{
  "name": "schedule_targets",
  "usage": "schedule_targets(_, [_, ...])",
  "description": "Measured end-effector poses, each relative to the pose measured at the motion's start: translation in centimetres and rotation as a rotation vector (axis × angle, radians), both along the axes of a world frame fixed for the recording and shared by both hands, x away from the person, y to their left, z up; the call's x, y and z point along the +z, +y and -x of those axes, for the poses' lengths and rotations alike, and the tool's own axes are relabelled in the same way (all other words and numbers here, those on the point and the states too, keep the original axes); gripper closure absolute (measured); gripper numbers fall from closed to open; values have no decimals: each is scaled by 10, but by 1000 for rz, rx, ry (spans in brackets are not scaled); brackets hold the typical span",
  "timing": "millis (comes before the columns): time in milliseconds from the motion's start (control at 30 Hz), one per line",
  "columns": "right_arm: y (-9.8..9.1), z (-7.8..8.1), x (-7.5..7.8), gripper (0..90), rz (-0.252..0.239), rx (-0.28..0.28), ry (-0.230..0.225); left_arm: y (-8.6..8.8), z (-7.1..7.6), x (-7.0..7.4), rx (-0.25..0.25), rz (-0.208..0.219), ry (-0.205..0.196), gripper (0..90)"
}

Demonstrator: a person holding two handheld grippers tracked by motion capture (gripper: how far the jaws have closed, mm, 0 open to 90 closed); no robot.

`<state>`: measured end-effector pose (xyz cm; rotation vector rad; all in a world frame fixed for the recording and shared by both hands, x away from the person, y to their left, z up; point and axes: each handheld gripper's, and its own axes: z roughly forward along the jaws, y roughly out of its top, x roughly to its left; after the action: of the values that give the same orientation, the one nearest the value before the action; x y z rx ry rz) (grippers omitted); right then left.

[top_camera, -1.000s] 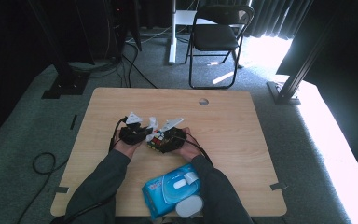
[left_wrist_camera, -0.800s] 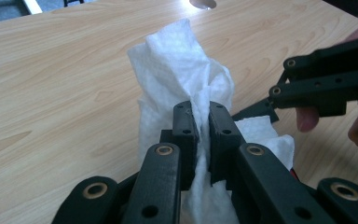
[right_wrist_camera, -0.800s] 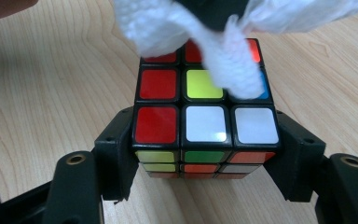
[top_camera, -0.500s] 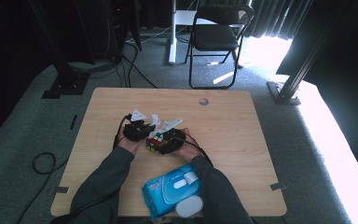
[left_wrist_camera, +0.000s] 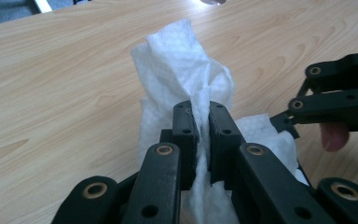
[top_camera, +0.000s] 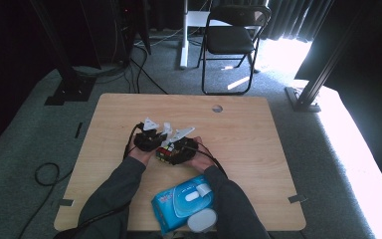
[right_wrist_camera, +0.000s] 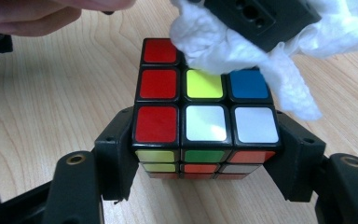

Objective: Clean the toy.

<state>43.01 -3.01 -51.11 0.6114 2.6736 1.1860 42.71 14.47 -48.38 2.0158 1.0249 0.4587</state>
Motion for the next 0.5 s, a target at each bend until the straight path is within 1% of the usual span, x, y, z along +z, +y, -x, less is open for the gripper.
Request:
schedule_targets(167, [-1, 0, 0, 342, -5, -9, -1, -3, 5, 1, -15, -10, -16, 839])
schedule_targets(267, [-2, -1, 1, 342, -10, -23, -6, -3, 9, 2, -25, -8, -21, 838])
schedule_targets(500, [-4, -1, 1, 342, -18, -39, -11, 2, 17, 1, -33, -7, -16, 838])
